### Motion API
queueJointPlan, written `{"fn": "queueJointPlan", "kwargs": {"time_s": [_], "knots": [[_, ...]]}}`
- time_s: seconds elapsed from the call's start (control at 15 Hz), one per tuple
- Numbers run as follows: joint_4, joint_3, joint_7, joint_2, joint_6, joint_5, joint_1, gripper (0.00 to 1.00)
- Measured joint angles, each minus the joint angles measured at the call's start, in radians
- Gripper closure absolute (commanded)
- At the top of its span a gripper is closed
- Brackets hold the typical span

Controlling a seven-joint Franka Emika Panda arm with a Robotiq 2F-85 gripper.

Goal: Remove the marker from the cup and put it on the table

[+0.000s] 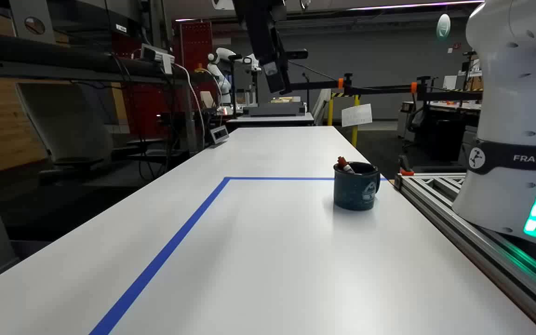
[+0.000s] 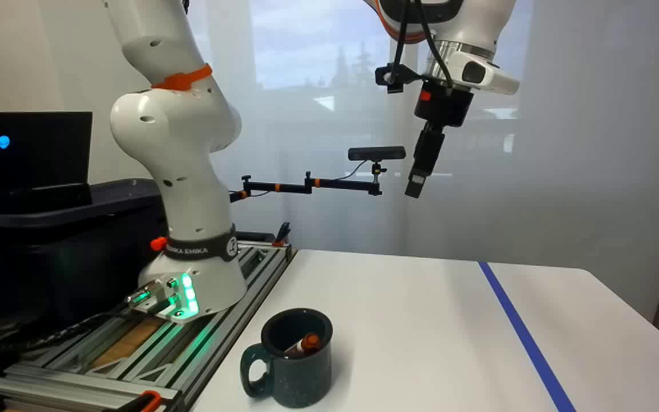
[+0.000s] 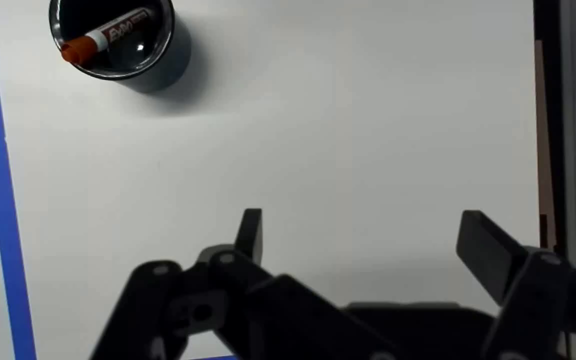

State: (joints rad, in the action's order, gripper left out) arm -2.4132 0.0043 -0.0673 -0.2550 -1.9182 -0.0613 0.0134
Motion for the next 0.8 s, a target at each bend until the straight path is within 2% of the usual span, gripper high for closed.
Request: {"fn": "queueJointPlan", "kwargs": {"time_s": [0.6,0.8], "knots": [[-0.005,-0.004,0.003,0.000,0.000,0.001,-0.002,0.00],[-0.059,-0.035,0.007,-0.011,0.000,0.000,-0.028,0.00]]}}
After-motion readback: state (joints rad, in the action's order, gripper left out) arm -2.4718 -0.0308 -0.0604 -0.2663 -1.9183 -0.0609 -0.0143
